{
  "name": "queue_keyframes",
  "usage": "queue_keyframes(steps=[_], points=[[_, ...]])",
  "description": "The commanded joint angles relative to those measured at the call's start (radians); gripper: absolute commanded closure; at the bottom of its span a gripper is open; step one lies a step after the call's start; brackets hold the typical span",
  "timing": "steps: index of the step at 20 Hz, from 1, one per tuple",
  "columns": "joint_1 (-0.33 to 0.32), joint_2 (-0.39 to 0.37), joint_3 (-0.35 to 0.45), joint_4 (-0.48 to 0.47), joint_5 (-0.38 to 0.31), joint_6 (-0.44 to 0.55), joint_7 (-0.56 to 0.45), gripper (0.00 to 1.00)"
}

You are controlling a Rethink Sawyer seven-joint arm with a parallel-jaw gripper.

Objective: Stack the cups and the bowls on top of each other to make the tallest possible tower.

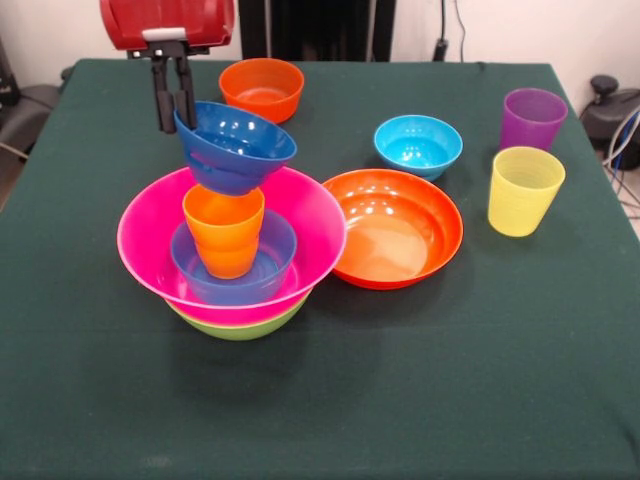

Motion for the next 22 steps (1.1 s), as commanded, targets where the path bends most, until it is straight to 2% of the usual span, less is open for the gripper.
queue_keyframes(steps=[1,8,17,22], points=[[0.069,0.063,-0.040,-0.021,-0.086,0.008,0.016,1.00],[0.083,0.053,-0.056,-0.011,-0.083,-0.007,0.026,1.00],[0.047,0.054,-0.023,0.002,-0.081,-0.042,0.027,1.00],[0.024,0.049,0.002,0.002,-0.074,-0.022,0.012,1.00]])
